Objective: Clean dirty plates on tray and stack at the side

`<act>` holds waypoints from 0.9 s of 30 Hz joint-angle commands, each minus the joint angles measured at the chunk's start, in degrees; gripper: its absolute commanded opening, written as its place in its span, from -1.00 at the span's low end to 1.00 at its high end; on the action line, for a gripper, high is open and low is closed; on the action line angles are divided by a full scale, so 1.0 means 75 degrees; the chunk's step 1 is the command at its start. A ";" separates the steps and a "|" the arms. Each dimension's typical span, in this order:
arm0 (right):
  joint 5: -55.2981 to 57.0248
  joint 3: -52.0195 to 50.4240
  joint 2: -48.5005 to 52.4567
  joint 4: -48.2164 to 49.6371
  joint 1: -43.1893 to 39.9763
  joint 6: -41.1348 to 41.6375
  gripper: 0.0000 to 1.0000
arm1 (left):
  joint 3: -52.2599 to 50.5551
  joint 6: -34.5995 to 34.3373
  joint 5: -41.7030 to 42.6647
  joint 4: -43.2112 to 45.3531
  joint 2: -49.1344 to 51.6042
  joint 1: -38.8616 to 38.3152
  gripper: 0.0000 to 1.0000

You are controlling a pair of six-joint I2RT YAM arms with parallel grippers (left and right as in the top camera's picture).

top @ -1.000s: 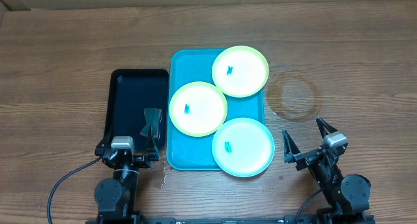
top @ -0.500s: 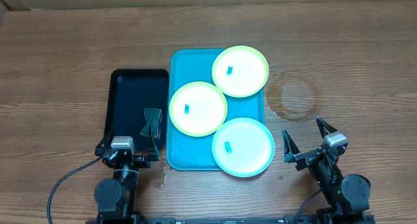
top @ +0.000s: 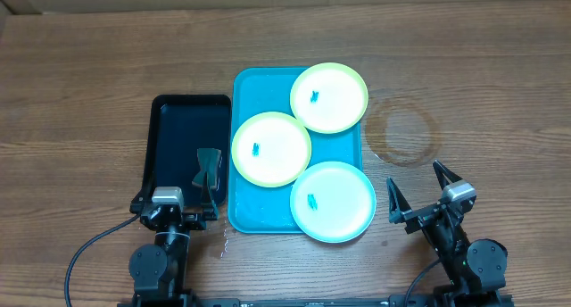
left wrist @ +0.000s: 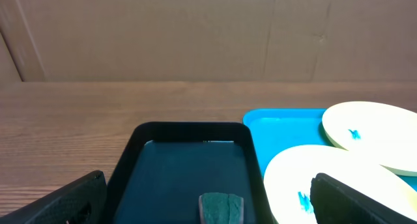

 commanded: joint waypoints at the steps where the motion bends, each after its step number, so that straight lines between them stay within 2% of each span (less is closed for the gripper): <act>1: 0.0082 -0.0082 -0.0047 0.0041 -0.0032 0.0000 1.00 | -0.0026 0.0169 0.0003 -0.0006 -0.0044 0.0035 0.99; 7: 0.0082 -0.0082 -0.0047 0.0041 -0.0032 0.0000 1.00 | -0.0026 0.0175 -0.0052 -0.0003 -0.0044 0.0038 0.99; 11: 0.0082 -0.0082 -0.0047 0.0041 -0.0032 0.0000 1.00 | -0.0026 0.0172 -0.0516 0.0000 -0.0044 0.0038 1.00; 27: 0.0082 -0.0082 -0.0047 0.0041 -0.0032 0.0000 1.00 | -0.0026 0.0169 -0.0507 -0.0003 -0.0044 0.0035 0.99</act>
